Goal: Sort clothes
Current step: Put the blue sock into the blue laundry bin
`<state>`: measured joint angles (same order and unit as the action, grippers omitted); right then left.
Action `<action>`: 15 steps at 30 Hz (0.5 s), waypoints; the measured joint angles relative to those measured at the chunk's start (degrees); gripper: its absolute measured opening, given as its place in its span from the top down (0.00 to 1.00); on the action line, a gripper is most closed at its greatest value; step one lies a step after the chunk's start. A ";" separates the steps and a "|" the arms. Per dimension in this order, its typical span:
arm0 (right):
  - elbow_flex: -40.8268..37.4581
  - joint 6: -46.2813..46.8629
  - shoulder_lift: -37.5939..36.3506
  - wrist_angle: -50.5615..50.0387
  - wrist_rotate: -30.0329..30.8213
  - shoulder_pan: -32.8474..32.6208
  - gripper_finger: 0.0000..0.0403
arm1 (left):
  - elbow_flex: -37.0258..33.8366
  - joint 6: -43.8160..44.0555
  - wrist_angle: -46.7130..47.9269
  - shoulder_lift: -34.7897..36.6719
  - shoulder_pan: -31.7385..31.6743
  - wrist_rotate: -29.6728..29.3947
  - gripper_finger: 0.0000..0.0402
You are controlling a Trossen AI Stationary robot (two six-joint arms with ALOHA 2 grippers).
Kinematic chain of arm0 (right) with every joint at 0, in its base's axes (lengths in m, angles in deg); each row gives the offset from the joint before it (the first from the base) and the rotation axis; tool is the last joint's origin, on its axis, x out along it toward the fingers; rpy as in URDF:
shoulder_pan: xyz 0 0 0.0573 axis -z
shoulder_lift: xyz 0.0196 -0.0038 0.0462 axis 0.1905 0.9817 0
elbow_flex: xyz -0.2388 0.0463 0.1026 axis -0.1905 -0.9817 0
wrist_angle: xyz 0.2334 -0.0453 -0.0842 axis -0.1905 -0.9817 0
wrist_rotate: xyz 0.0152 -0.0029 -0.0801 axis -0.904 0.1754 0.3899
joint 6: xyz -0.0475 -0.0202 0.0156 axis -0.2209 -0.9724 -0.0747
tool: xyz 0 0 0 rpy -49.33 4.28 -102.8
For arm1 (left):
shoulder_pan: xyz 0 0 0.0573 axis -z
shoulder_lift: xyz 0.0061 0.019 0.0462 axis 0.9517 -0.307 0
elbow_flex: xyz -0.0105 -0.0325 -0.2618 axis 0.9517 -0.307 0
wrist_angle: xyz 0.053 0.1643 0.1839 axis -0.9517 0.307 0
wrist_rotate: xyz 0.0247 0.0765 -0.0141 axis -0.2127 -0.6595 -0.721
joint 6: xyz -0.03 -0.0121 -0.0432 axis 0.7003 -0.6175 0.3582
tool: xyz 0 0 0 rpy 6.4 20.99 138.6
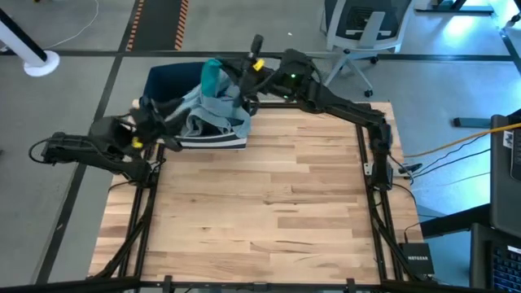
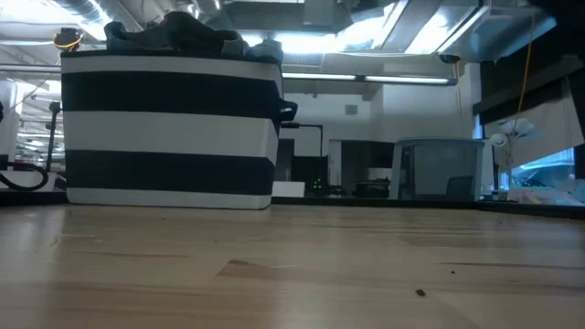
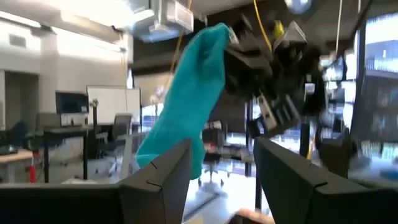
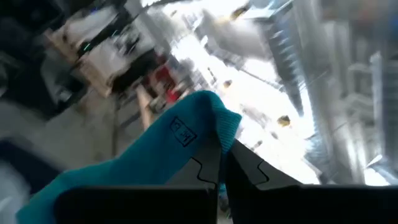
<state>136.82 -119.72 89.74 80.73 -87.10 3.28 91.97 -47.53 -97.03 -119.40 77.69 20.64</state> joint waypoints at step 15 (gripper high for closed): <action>4.50 -5.52 14.16 13.11 3.21 0.76 0.95 | 0.02 1.15 4.00 8.38 -0.01 0.02 0.58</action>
<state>141.32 -125.24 103.89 93.83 -83.89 4.05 92.00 -46.38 -93.03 -111.02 77.69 20.66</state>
